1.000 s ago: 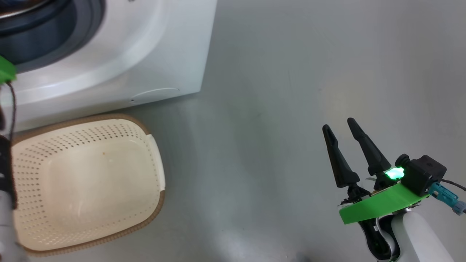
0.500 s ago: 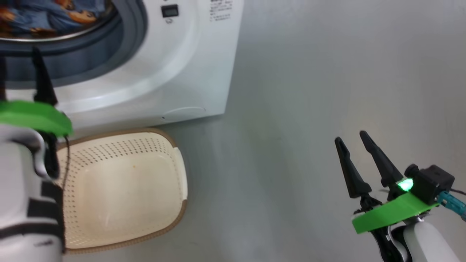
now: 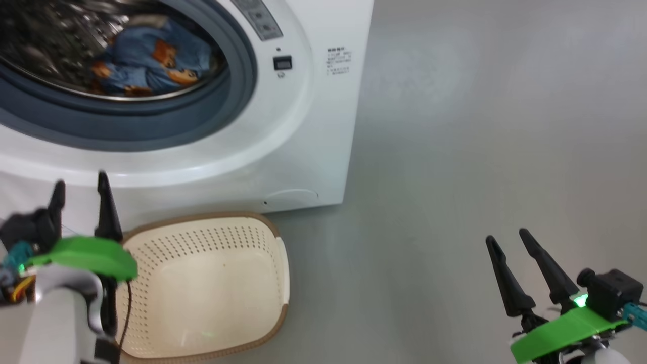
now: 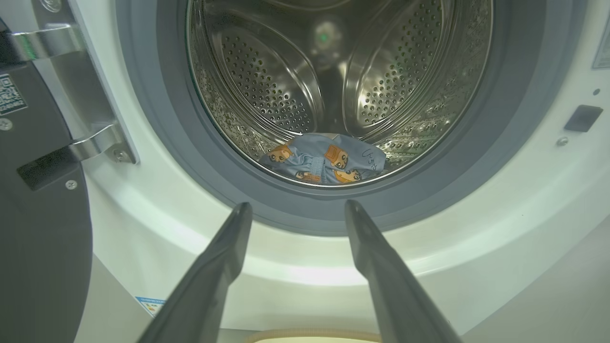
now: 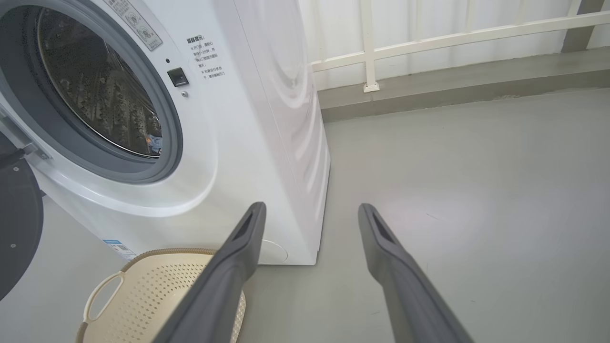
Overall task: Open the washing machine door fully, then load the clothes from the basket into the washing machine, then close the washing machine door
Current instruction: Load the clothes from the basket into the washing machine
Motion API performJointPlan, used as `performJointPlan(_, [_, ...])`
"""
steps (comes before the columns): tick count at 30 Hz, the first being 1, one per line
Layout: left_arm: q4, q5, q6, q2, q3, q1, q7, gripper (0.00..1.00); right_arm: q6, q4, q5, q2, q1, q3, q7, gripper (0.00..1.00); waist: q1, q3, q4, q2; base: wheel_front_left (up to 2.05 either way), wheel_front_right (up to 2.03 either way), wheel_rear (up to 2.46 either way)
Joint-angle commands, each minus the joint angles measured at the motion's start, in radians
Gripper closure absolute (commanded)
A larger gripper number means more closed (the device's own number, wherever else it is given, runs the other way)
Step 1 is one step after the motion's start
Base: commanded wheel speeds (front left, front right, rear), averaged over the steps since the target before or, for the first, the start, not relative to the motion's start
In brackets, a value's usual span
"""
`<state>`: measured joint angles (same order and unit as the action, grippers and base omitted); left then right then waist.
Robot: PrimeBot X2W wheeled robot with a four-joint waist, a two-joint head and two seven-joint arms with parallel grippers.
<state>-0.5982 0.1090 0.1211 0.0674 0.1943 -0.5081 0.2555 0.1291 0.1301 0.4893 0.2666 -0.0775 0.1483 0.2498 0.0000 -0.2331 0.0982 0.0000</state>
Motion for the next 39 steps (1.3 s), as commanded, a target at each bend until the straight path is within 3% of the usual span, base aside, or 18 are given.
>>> performJointPlan(1, [0.043, -0.020, 0.006, 0.027, 0.021, 0.042, 0.006, 0.00, 0.002, -0.017, 0.014, 0.026, 0.026, 0.013, 0.012, 0.00, 0.0000, 0.062, -0.029, 0.0000, 0.00, 0.00, 0.00])
performJointPlan(16, [0.215, -0.004, 0.009, 0.002, -0.007, 0.278, 0.006, 0.00, 0.002, -0.028, 0.025, 0.051, 0.114, -0.035, 0.012, 0.00, 0.0000, 0.134, -0.053, 0.0000, 0.00, 0.00, 0.00])
performJointPlan(39, [0.409, 0.036, 0.010, 0.009, -0.026, 0.498, 0.006, 0.00, 0.002, -0.048, 0.020, 0.048, 0.179, -0.090, 0.012, 0.00, 0.0000, 0.164, -0.075, 0.0000, 0.00, 0.00, 0.00])
